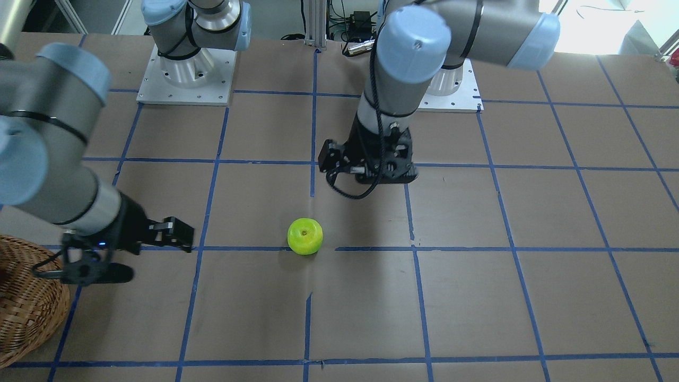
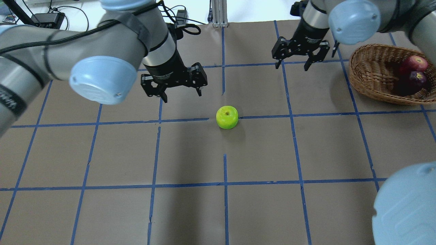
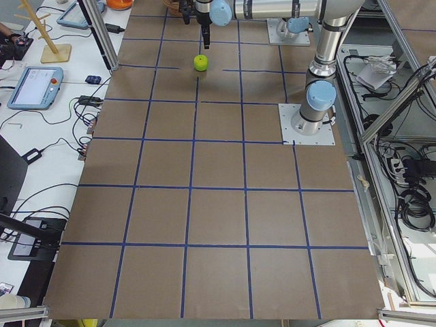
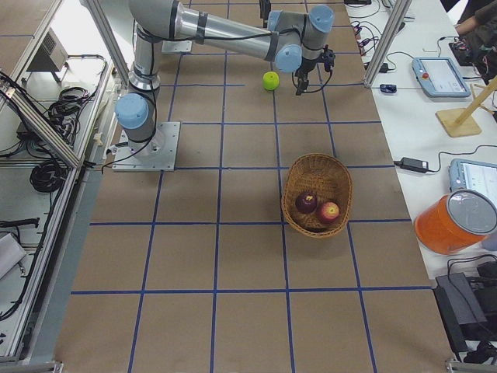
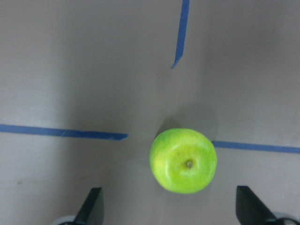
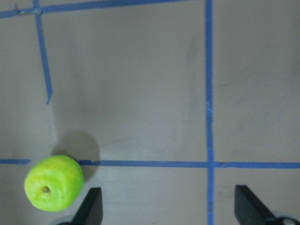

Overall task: Put all apples into basket
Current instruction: 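Grasp the green apple with the right gripper while the left withdraws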

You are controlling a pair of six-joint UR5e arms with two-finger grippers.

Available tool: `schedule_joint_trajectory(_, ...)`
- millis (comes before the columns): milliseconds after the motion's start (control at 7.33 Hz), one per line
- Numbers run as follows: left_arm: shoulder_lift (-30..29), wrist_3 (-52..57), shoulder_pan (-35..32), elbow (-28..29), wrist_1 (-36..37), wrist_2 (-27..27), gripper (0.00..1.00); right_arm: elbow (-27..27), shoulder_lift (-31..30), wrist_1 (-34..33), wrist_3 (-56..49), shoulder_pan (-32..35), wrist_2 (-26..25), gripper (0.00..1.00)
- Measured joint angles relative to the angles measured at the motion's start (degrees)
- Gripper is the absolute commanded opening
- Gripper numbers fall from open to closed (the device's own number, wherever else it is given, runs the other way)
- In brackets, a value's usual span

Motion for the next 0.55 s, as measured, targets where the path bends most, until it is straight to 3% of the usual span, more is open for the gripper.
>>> schedule_joint_trajectory(273,6.77,5.95,3.98,-1.26,-6.52,3.52,1.0,4.09,1.61,-8.96,13.67,10.46,-0.11,1.0)
schedule_joint_trajectory(545,9.45,8.23,6.35,-1.84,-5.52,3.88,1.0,8.78,5.13,-18.82,19.34,14.87,-0.52,1.0)
